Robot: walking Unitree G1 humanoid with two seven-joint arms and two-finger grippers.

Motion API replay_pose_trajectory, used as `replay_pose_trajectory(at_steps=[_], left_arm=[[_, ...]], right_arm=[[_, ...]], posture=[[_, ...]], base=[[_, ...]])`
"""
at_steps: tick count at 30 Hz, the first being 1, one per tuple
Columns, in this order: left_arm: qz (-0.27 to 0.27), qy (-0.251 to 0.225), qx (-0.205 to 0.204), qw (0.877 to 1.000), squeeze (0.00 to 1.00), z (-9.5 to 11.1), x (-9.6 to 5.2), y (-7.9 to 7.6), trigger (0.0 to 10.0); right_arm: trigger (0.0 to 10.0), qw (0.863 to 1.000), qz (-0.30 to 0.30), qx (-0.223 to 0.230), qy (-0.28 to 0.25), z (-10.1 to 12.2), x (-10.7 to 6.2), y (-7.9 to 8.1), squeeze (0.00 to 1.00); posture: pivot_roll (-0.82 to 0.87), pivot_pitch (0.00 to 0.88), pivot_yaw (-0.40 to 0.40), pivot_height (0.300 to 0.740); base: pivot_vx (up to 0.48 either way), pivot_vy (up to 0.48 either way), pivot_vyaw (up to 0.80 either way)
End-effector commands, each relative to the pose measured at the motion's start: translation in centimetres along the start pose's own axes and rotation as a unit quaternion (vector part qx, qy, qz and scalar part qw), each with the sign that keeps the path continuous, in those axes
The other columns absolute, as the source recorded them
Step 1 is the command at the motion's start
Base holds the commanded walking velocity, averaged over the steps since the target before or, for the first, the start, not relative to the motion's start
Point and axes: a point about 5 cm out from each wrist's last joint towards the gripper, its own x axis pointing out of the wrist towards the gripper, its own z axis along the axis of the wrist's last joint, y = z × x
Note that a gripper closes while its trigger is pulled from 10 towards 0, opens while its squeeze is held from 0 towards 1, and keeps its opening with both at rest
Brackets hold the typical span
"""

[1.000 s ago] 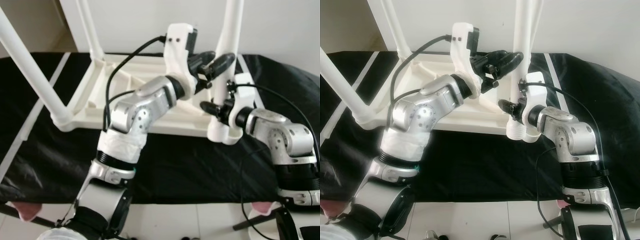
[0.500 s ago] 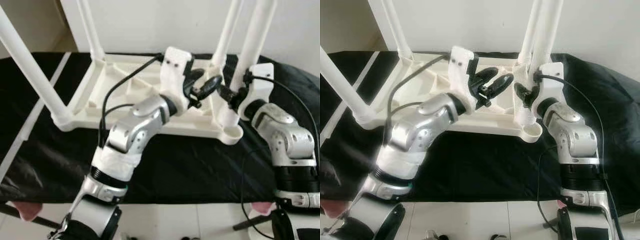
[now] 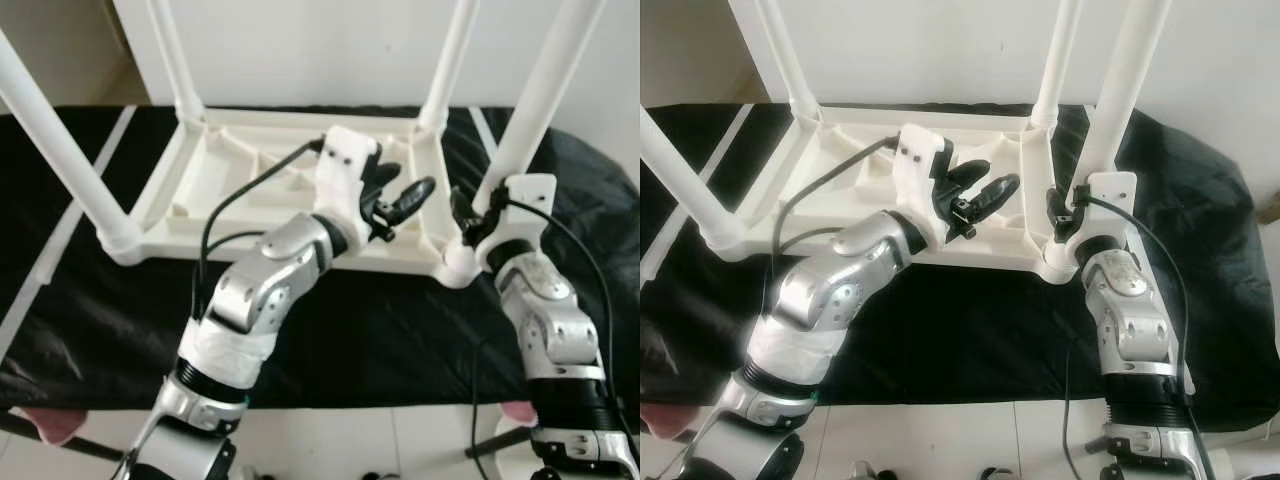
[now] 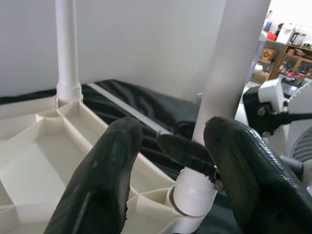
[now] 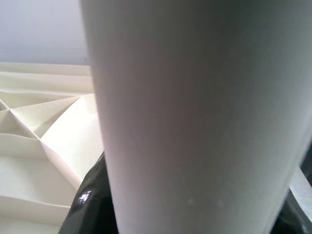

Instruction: Building children table

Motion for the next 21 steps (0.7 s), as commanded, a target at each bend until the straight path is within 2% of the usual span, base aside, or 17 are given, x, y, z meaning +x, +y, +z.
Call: replay_pose_trajectory(at_steps=[1, 2, 3, 8, 9, 14, 21], left_arm=[[-0.018, 0.005, 0.003, 1.0, 0.0, -0.3, -0.1, -0.5, 10.0], [-0.018, 0.005, 0.003, 1.0, 0.0, -0.3, -0.1, -0.5, 10.0], [-0.018, 0.01, -0.003, 1.0, 0.0, -0.6, -0.3, -0.7, 10.0], [-0.02, 0.015, -0.003, 1.0, 0.0, -0.9, -0.3, -0.8, 10.0], [-0.023, 0.016, -0.003, 1.0, 0.0, -1.0, -0.4, -1.0, 10.0], [-0.024, 0.013, -0.015, 1.0, 0.0, -0.8, -0.4, -1.1, 10.0], [-0.021, 0.009, -0.019, 1.0, 0.0, -0.6, -0.4, -1.1, 10.0]], right_arm=[[10.0, 1.0, -0.01, 0.0, -0.009, -0.7, -0.7, 0.1, 0.0], [10.0, 1.0, -0.01, 0.0, -0.009, -0.7, -0.7, 0.1, 0.0], [10.0, 1.0, -0.021, 0.015, -0.006, -2.1, -1.3, 0.3, 0.0], [10.0, 1.0, -0.021, 0.017, -0.004, -3.0, -1.6, 0.6, 0.0], [10.0, 0.999, -0.023, 0.03, -0.005, -3.7, -1.6, 0.8, 0.0], [10.0, 0.999, -0.022, 0.028, 0.003, -4.6, -0.9, 1.1, 0.0], [10.0, 0.999, -0.027, 0.036, 0.002, -4.5, 0.2, 1.1, 0.0]], posture=[[-0.16, 0.159, 0.038, 0.74], [-0.16, 0.159, 0.038, 0.74], [-0.16, 0.161, 0.042, 0.74], [-0.15, 0.162, 0.045, 0.74], [-0.15, 0.164, 0.047, 0.74], [-0.15, 0.165, 0.047, 0.74], [-0.14, 0.163, 0.044, 0.74]], base=[[0.0, 0.0, 0.0], [0.0, 0.0, 0.0], [0.0, 0.0, 0.0], [0.0, 0.0, 0.0], [0.0, 0.0, 0.0], [0.0, 0.0, 0.0], [0.0, 0.0, 0.0]])
